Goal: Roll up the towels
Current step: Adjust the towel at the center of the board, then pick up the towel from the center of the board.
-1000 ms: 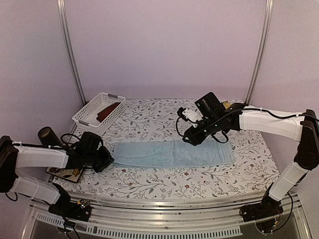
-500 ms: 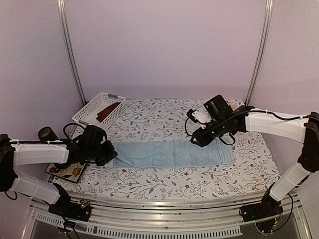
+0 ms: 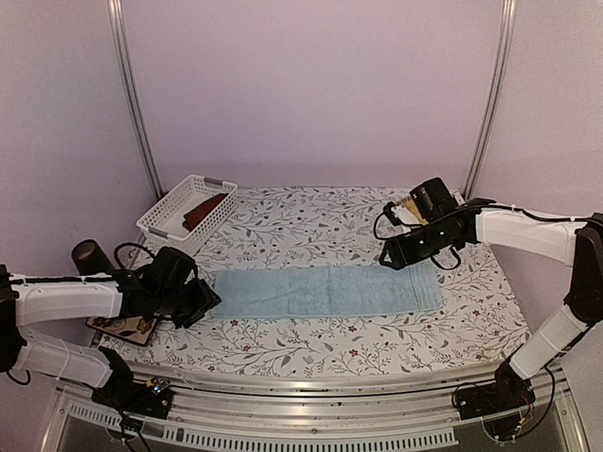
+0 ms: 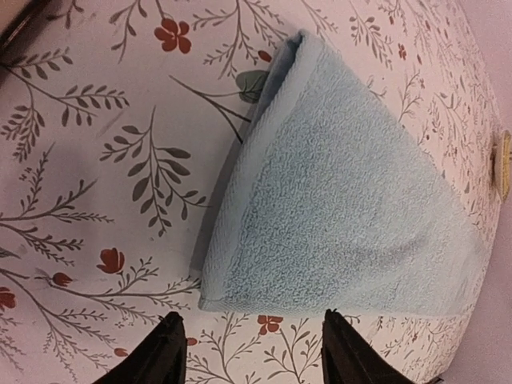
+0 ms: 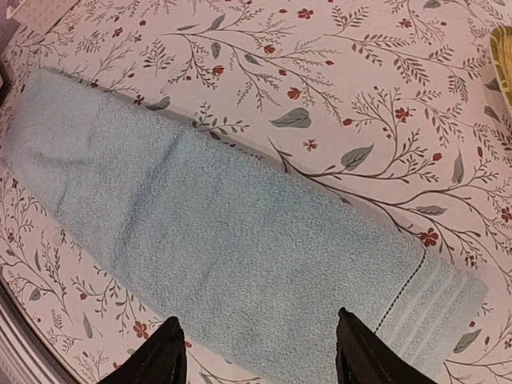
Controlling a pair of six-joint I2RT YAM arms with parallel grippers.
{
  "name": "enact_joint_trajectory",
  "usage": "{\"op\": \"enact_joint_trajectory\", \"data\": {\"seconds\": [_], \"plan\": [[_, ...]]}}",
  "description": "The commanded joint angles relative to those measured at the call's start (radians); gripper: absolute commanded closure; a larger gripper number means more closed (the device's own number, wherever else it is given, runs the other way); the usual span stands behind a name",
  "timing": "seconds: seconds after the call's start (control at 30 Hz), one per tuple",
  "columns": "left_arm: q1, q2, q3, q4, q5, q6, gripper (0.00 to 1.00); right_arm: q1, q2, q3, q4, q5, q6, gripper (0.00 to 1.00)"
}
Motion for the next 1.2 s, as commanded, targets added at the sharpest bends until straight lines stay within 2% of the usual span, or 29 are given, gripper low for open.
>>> {"op": "enact_joint_trajectory", "data": {"seconds": [0.0, 0.1, 0.37, 0.8, 1.17], "plan": [[-0.010, 0.019, 0.050, -0.015, -0.023, 0.035, 0.38, -0.138, -0.037, -0.038, -0.016, -0.097, 0.118, 0.35], [-0.010, 0.060, 0.099, -0.011, -0.037, 0.081, 0.33, -0.222, -0.036, -0.077, -0.030, -0.116, 0.162, 0.32], [-0.033, 0.226, 0.240, 0.016, -0.013, 0.188, 0.32, -0.393, -0.044, -0.206, -0.015, -0.198, 0.235, 0.29], [-0.055, 0.278, 0.280, 0.036, 0.009, 0.211, 0.31, -0.490, 0.020, -0.318, 0.066, -0.255, 0.262, 0.29], [-0.056, 0.241, 0.265, 0.030, 0.004, 0.203, 0.31, -0.508, 0.121, -0.326, 0.112, -0.266, 0.266, 0.42]]}}
